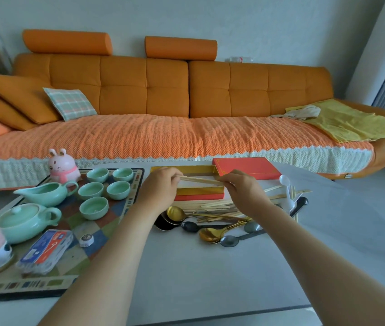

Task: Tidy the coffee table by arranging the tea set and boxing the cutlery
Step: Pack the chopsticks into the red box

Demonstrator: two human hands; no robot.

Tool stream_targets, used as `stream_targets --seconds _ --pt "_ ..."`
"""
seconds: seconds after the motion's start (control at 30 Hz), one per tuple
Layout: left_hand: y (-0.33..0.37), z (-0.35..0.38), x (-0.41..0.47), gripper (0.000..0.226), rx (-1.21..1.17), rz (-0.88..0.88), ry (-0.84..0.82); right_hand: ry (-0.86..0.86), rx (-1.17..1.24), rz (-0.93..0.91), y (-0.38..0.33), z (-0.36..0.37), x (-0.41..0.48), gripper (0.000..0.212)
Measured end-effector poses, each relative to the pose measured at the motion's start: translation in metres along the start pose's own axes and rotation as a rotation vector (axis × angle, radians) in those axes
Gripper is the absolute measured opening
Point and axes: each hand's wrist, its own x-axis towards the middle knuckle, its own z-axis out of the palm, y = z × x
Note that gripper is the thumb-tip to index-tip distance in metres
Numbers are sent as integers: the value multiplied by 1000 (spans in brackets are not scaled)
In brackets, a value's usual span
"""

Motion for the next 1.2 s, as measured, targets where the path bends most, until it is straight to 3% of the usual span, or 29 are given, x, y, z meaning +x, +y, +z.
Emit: stream_targets --seconds 0.27,0.37,0.5,0.73,0.87,1.0,1.2 --pt "-17 2 4 30 206 88 97 21 29 41 -16 21 22 23" --pt "-16 4 -3 32 250 137 -61 -75 -28 62 -22 31 29 26" --pt "-16 8 -8 41 352 75 -267 -159 -4 140 -26 32 33 34" --pt "-13 11 -2 48 340 39 -336 -342 -84 60 -29 16 18 38" --pt "-3 18 -2 42 288 116 -201 -170 0 19 -12 12 12 41" --pt "18 21 -6 21 236 240 -60 45 -24 12 1 -4 7 29" --pt "35 40 -18 26 171 249 -274 -343 -286 139 16 -18 -12 29"
